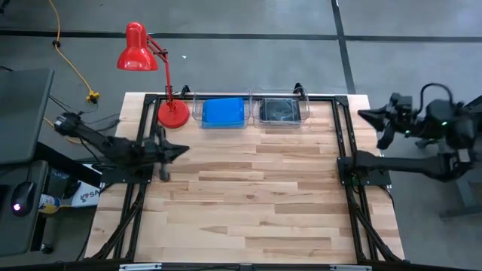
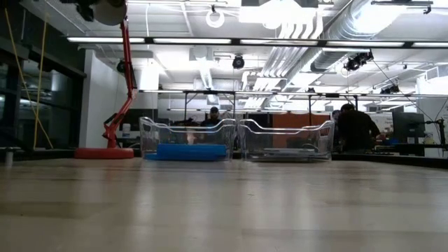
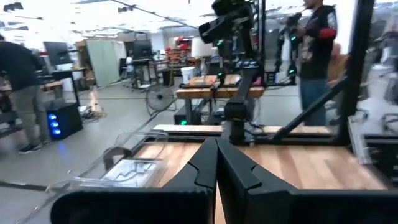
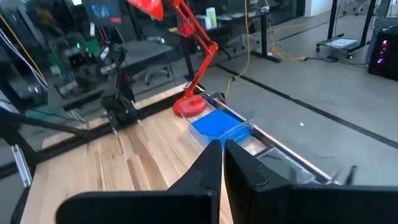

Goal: Pick & place jewel cases by type
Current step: Return to Home Position

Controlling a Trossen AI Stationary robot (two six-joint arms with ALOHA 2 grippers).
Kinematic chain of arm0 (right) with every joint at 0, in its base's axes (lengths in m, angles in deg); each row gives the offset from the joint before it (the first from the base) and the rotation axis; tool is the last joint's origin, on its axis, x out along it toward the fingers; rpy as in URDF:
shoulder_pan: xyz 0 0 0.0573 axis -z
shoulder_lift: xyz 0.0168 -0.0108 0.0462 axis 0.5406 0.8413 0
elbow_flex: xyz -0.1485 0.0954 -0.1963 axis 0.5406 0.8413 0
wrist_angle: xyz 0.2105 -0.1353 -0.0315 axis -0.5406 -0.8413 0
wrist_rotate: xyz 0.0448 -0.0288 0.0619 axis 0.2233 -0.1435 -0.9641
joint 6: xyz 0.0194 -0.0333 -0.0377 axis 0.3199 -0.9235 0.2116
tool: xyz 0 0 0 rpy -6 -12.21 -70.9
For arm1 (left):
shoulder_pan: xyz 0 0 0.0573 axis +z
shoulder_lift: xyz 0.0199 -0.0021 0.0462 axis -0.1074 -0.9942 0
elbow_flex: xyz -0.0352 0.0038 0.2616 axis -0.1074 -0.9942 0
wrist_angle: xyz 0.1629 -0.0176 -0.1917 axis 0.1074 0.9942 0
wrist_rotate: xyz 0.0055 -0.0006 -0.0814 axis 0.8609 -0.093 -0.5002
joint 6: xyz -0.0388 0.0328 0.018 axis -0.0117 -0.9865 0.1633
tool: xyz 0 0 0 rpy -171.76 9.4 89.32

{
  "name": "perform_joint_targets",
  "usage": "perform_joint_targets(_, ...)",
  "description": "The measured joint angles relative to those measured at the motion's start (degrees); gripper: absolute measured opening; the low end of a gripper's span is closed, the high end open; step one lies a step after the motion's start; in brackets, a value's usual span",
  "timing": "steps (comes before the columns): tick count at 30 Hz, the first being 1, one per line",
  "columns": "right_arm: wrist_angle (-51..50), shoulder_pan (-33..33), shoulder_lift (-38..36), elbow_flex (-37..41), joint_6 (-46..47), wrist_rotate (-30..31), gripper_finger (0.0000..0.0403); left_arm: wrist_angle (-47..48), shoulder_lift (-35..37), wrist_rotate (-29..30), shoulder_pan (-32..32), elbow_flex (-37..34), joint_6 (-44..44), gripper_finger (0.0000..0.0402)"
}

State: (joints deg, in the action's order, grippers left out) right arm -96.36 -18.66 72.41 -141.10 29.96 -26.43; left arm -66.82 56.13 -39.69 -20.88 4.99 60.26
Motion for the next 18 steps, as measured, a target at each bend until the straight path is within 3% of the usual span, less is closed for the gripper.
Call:
perform_joint_targets(5,8.4,0.0,-7.5,12.3,2.0,-2.0,0.0000,-14.8,-9.4,-10.0,14.2,-3.5,0.2,0.0000)
perform_joint_targets(8,13.0,0.0,-9.8,16.9,2.0,-4.0,0.0000,-24.2,-11.3,-24.2,27.3,-5.4,0.6,0.0000)
perform_joint_targets(12,15.7,0.0,-12.3,21.0,3.0,-4.9,0.0000,-25.6,-9.8,-40.2,41.5,-6.3,7.2,0.0000)
perform_joint_targets(15,18.5,0.0,-14.7,25.3,4.9,-5.9,0.0000,-25.6,-7.2,-46.3,46.1,-6.3,8.6,0.0000)
perform_joint_targets(18,21.5,0.0,-16.6,31.1,6.8,-8.0,0.0000,-20.2,-3.7,-47.3,46.5,-6.3,7.8,0.0000)
